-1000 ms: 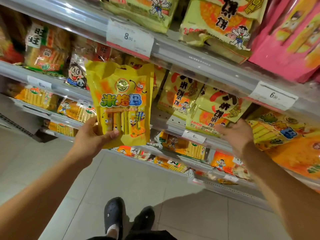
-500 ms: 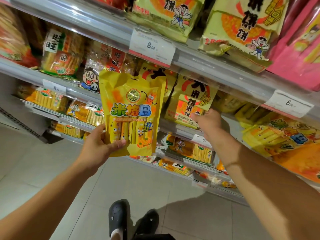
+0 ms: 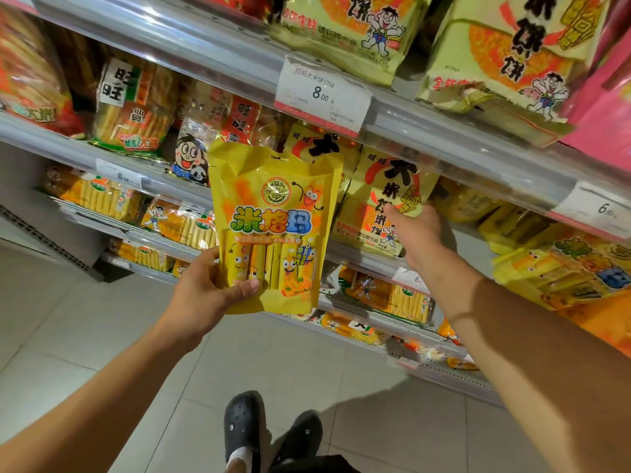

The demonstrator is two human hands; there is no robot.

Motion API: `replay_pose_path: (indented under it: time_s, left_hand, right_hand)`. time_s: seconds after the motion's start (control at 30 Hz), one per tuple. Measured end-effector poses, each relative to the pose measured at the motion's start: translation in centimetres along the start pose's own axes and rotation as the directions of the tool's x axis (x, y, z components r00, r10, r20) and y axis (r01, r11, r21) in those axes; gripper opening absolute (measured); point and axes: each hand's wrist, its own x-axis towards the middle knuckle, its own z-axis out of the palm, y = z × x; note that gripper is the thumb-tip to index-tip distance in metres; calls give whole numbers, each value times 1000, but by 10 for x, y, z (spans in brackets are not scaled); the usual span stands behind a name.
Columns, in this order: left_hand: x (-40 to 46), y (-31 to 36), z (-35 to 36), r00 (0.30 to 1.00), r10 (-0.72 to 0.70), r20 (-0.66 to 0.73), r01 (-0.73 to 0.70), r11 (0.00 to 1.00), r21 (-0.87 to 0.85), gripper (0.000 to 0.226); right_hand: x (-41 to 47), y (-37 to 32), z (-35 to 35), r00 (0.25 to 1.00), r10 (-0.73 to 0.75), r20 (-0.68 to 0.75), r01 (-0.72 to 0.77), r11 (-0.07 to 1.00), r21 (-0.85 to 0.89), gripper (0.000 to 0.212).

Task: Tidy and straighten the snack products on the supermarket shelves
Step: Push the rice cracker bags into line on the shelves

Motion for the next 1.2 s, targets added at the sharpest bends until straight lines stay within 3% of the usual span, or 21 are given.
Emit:
replay_pose_path:
  time_s: [0.33, 0.4, 0.47, 0.6, 0.7, 0.87, 0.97, 1.07, 1.13, 1.2]
  left_hand:
    - [3, 4, 14, 1000, 0, 24, -1, 999, 37, 51]
    - [5, 5, 23, 998, 14, 54, -17, 999, 45, 53]
    - [8, 6, 38, 995, 32, 99, -38, 997, 65, 53]
    - [17, 11, 78, 978, 29, 208, -60, 988, 144, 58]
    - [21, 14, 116, 960, 29, 279, -85, 978, 191, 60]
    - [22, 23, 178, 924, 3, 383, -136, 937, 322, 69]
    - [30, 27, 209, 883, 121, 454, -359, 797, 486, 84]
    - [40, 23, 223, 808, 369, 460, -587, 440, 679, 95]
    - [46, 20, 225, 823, 325, 466, -548, 234, 803, 96]
    - [53, 14, 224, 886, 186, 424, -448, 114, 887, 98]
  right_hand:
    - [-18, 5, -6, 992, -98, 78, 113, 969, -220, 83]
    - [-43, 16, -10, 984, -176, 21, 177, 971, -163, 83]
    - [-74, 34, -18, 964, -260, 61, 261, 965, -9, 68]
    - [-119, 65, -48, 946, -146, 290, 63, 959, 276, 39]
    - [-119, 76, -75, 925, -138, 355, 33, 957, 287, 34]
    - [-87, 83, -128, 957, -111, 267, 37, 963, 266, 39]
    - [-58, 80, -158, 975, -146, 170, 92, 952, 290, 41]
    - [-23, 77, -179, 991, -126, 44, 108, 951, 289, 45]
    - [1, 76, -187, 991, -128, -22, 130, 957, 261, 48]
    - [21, 77, -189, 988, -143, -66, 153, 970, 188, 44]
